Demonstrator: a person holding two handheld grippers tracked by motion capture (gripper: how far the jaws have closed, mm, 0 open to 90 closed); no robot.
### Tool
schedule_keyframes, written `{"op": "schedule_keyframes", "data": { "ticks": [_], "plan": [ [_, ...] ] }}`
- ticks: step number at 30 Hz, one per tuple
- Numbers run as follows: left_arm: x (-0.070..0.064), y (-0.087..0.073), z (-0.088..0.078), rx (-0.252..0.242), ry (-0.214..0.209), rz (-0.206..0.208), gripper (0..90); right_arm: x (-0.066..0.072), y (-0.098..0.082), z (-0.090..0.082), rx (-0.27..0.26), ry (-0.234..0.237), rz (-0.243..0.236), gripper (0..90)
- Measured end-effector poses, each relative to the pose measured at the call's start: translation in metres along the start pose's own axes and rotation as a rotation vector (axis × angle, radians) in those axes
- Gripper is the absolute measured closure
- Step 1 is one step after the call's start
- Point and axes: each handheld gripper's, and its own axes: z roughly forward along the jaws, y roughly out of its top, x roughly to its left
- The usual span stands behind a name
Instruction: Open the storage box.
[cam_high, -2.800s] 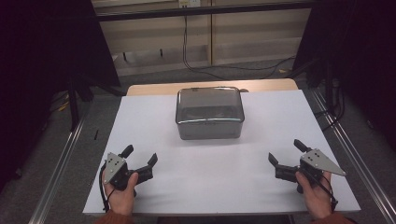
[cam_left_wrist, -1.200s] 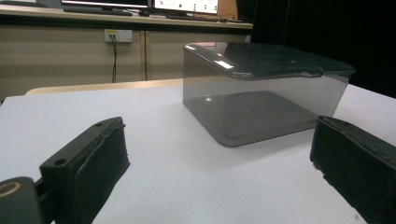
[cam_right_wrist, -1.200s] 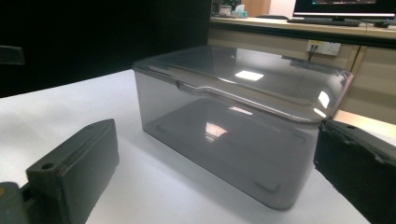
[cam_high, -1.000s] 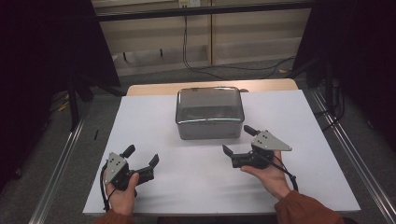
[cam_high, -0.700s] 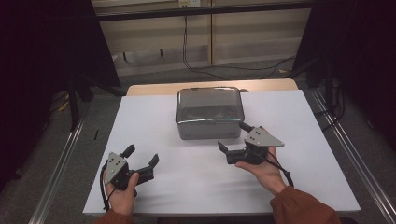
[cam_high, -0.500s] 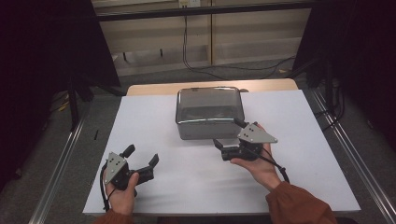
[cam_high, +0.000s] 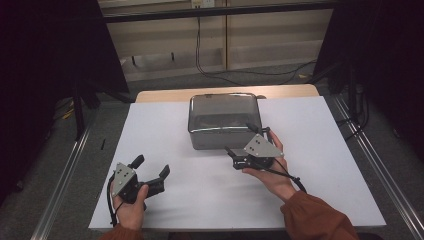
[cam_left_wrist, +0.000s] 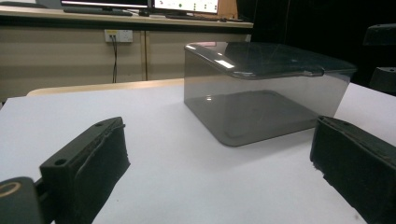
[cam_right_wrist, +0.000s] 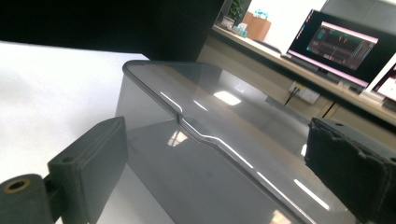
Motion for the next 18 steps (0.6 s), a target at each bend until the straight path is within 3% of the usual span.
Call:
{"op": "schedule_keyframes", "data": {
  "ticks": [5, 10, 11, 12, 14, 16, 18],
  "plan": [
    [0.001, 0.000, 0.000, 0.013, 0.005, 0.010, 3.8, 0.003, -0.001, 0.004, 0.004, -0.007, -0.074, 8.1],
    [0.001, 0.000, 0.000, 0.015, 0.007, 0.018, 3.8, 0.007, -0.002, 0.008, 0.028, -0.030, -0.199, 9.4],
    [0.001, 0.000, 0.000, 0.017, 0.007, 0.018, 3.8, 0.007, -0.002, 0.008, 0.028, -0.030, -0.199, 9.4],
    [0.001, 0.000, 0.000, 0.020, 0.006, 0.023, 3.8, 0.008, -0.001, 0.009, 0.033, -0.029, -0.253, 11.3],
    [0.001, 0.000, 0.000, 0.020, 0.006, 0.024, 3.8, 0.009, 0.000, 0.010, 0.035, -0.026, -0.269, 11.4],
    [0.002, 0.000, 0.000, 0.022, 0.007, 0.023, 3.8, 0.011, 0.001, 0.012, 0.041, -0.035, -0.349, 13.2],
    [0.002, 0.000, 0.000, 0.022, 0.010, 0.026, 3.7, 0.014, 0.002, 0.014, 0.052, -0.038, -0.391, 15.0]
  ]
}}
